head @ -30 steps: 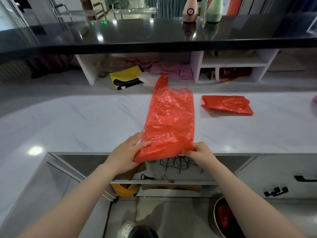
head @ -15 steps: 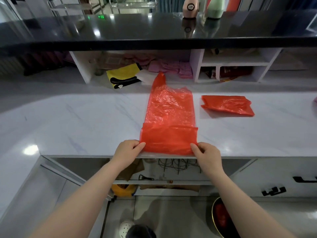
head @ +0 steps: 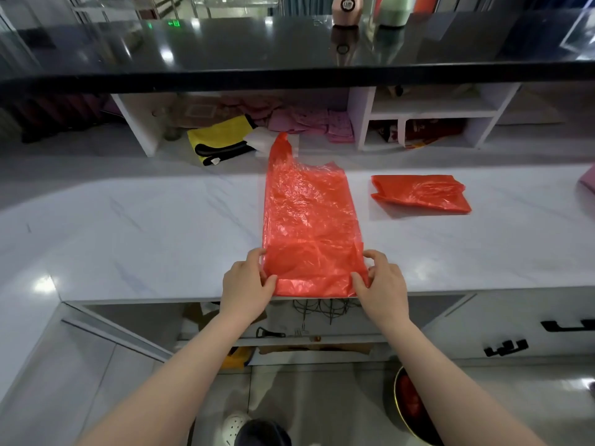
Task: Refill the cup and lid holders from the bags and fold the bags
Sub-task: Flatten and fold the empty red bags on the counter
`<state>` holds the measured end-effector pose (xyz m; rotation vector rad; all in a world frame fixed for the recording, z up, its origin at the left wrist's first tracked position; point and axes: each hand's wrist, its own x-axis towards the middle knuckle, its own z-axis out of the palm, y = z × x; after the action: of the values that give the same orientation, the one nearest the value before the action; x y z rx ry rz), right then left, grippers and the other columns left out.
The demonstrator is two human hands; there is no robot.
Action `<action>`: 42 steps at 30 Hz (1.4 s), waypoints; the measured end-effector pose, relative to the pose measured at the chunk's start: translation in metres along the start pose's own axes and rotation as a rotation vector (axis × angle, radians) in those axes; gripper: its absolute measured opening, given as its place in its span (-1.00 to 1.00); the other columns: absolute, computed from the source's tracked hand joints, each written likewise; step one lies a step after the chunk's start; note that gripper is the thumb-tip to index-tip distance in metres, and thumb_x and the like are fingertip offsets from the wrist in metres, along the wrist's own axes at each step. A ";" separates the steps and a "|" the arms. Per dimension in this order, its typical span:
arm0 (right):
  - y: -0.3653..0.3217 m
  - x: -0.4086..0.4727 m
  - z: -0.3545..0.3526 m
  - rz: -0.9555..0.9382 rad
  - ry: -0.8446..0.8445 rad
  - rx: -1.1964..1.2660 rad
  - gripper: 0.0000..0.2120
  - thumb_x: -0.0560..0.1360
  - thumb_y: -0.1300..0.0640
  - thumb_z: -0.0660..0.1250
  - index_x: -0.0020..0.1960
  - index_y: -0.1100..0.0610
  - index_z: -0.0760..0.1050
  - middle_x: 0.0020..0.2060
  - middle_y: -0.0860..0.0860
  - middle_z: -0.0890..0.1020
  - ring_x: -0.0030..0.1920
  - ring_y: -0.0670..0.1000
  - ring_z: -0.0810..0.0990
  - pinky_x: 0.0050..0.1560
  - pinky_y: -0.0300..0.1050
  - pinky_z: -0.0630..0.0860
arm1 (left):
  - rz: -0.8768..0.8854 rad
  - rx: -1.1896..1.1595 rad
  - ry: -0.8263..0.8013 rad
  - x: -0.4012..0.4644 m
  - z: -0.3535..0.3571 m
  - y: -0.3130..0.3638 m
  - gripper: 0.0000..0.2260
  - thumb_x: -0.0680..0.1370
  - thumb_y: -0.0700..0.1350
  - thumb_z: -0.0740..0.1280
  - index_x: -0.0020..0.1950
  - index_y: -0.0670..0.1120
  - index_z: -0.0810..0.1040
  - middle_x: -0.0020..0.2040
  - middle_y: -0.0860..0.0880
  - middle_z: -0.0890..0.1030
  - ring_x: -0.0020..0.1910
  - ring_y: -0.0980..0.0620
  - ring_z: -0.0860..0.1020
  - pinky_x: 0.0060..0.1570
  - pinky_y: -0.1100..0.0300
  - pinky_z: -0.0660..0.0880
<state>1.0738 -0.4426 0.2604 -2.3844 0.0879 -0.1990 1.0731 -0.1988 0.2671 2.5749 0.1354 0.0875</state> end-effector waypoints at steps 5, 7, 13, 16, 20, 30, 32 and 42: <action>-0.007 0.001 0.002 -0.174 0.081 -0.095 -0.49 0.39 0.12 0.48 0.30 0.04 0.44 0.19 0.09 0.44 0.23 0.10 0.32 0.24 0.08 0.41 | 0.320 0.052 0.187 0.002 -0.006 0.020 -0.25 0.43 -0.17 0.37 0.53 -0.02 0.06 0.49 -0.15 0.19 0.47 -0.12 0.16 0.43 -0.09 0.14; -0.008 0.004 0.003 -0.243 0.037 -0.151 -0.46 0.35 0.11 0.52 0.29 0.01 0.48 0.32 0.11 0.39 0.35 0.13 0.24 0.34 0.10 0.28 | 0.371 0.086 0.158 0.004 -0.006 0.032 -0.14 0.43 -0.18 0.34 0.55 -0.01 -0.16 0.57 -0.11 -0.12 0.54 -0.05 -0.15 0.47 -0.06 -0.15; -0.003 0.019 0.001 -0.292 -0.287 -0.229 -0.59 0.47 0.03 0.40 0.31 -0.06 0.50 0.48 -0.02 0.29 0.53 0.07 0.09 0.50 0.17 -0.02 | 0.644 0.403 -0.095 0.022 0.005 0.044 -0.41 0.55 0.06 -0.04 0.54 0.12 -0.20 0.56 0.00 -0.25 0.49 0.01 -0.39 0.46 -0.10 -0.35; 0.003 0.021 -0.002 -0.251 -0.340 -0.242 -0.51 0.47 -0.08 0.39 0.37 -0.06 0.44 0.52 0.01 0.22 0.54 0.07 0.04 0.51 0.09 0.01 | 0.572 0.525 -0.319 0.034 0.018 0.029 -0.45 0.57 0.30 -0.14 0.46 0.21 -0.34 0.55 0.02 -0.31 0.43 0.00 -0.48 0.41 -0.05 -0.43; 0.006 0.022 -0.002 -0.276 -0.348 -0.267 -0.36 0.47 -0.16 0.35 0.49 -0.06 0.25 0.56 0.05 0.07 0.54 0.08 0.06 0.49 0.06 0.03 | 0.468 0.501 -0.367 0.039 0.026 0.013 -0.41 0.52 0.39 -0.16 0.41 0.29 -0.42 0.55 0.00 -0.32 0.50 -0.13 -0.36 0.40 -0.03 -0.41; 0.016 0.038 -0.005 -0.299 -0.517 -0.567 0.00 0.24 -0.61 0.03 0.52 -0.24 -0.24 0.55 -0.09 -0.24 0.53 -0.05 -0.19 0.46 0.09 -0.07 | 0.388 0.462 -0.303 0.034 0.029 0.012 -0.24 0.35 0.48 -0.38 0.51 0.22 -0.29 0.57 -0.02 -0.24 0.52 -0.16 -0.32 0.43 -0.10 -0.36; 0.019 0.036 -0.008 -0.334 -0.510 -0.552 0.03 0.24 -0.55 0.17 0.53 -0.22 -0.22 0.55 -0.11 -0.20 0.53 -0.06 -0.16 0.46 0.06 -0.05 | 0.380 0.462 -0.317 0.033 0.028 0.010 -0.23 0.35 0.50 -0.37 0.50 0.23 -0.33 0.56 -0.03 -0.27 0.51 -0.16 -0.33 0.43 -0.10 -0.36; 0.026 0.023 -0.026 -0.172 -0.319 -0.039 -0.70 0.48 0.14 0.35 0.19 -0.04 0.60 0.27 -0.15 0.54 0.24 -0.14 0.44 0.26 -0.15 0.34 | 0.490 0.249 -0.438 0.030 0.006 0.002 -0.10 0.24 0.64 -0.16 0.49 0.27 -0.19 0.57 0.10 -0.11 0.55 0.06 -0.18 0.47 0.06 -0.22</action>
<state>1.0915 -0.4820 0.2645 -2.4316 -0.2658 0.1045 1.1040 -0.2005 0.2644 2.7449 -0.6859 -0.3302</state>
